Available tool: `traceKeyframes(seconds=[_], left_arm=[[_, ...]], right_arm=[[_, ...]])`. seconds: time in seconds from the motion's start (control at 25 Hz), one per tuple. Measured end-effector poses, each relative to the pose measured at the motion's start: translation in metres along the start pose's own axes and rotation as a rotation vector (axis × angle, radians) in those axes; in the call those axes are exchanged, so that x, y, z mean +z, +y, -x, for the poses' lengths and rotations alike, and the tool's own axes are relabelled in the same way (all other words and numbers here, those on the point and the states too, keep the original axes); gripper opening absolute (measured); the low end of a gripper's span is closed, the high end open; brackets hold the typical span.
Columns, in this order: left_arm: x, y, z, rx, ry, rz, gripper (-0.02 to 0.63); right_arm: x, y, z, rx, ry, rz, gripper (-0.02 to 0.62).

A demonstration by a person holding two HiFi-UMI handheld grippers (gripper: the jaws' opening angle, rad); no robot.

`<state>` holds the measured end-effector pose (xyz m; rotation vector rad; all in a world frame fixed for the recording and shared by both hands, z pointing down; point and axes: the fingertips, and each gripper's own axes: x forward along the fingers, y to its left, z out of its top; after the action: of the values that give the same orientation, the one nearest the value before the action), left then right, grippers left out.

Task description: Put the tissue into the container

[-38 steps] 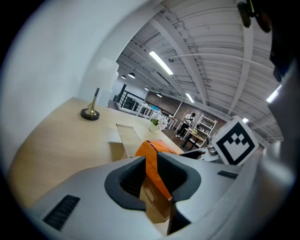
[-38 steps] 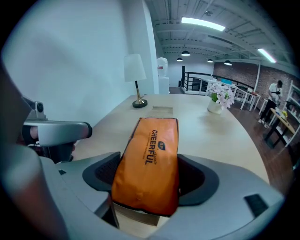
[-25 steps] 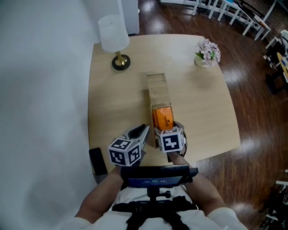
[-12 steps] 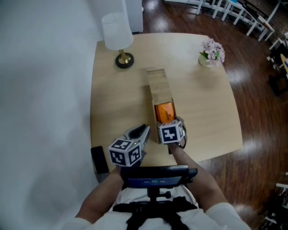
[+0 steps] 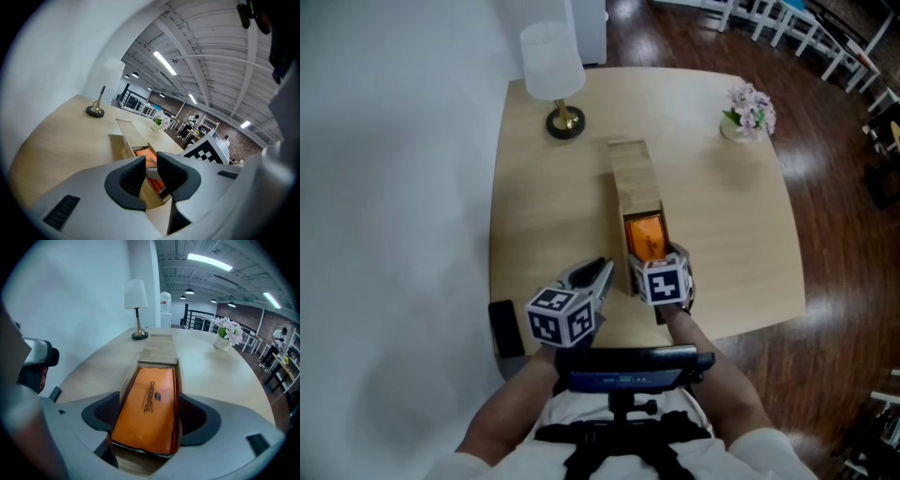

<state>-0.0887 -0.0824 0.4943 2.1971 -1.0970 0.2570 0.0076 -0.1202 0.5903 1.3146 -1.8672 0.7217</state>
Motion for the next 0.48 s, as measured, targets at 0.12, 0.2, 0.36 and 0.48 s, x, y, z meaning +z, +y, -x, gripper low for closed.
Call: traceKeyframes(seconds=[0.12, 0.2, 0.36, 0.48], left_arm=[[0.000, -0.004, -0.002, -0.004, 0.000, 0.000, 0.074], [0.000, -0.007, -0.005, -0.008, 0.001, -0.002, 0.074], [-0.001, -0.013, -0.008, -0.011, 0.003, -0.006, 0.074], [-0.001, -0.015, -0.010, -0.010, 0.001, 0.000, 0.074]], right_arm=[[-0.002, 0.004, 0.003, 0.020, -0.006, 0.004, 0.393], [-0.003, 0.004, 0.002, 0.031, -0.010, 0.010, 0.392], [-0.002, 0.003, 0.007, 0.071, -0.034, -0.016, 0.391], [0.004, -0.003, 0.016, 0.087, -0.083, -0.028, 0.391]])
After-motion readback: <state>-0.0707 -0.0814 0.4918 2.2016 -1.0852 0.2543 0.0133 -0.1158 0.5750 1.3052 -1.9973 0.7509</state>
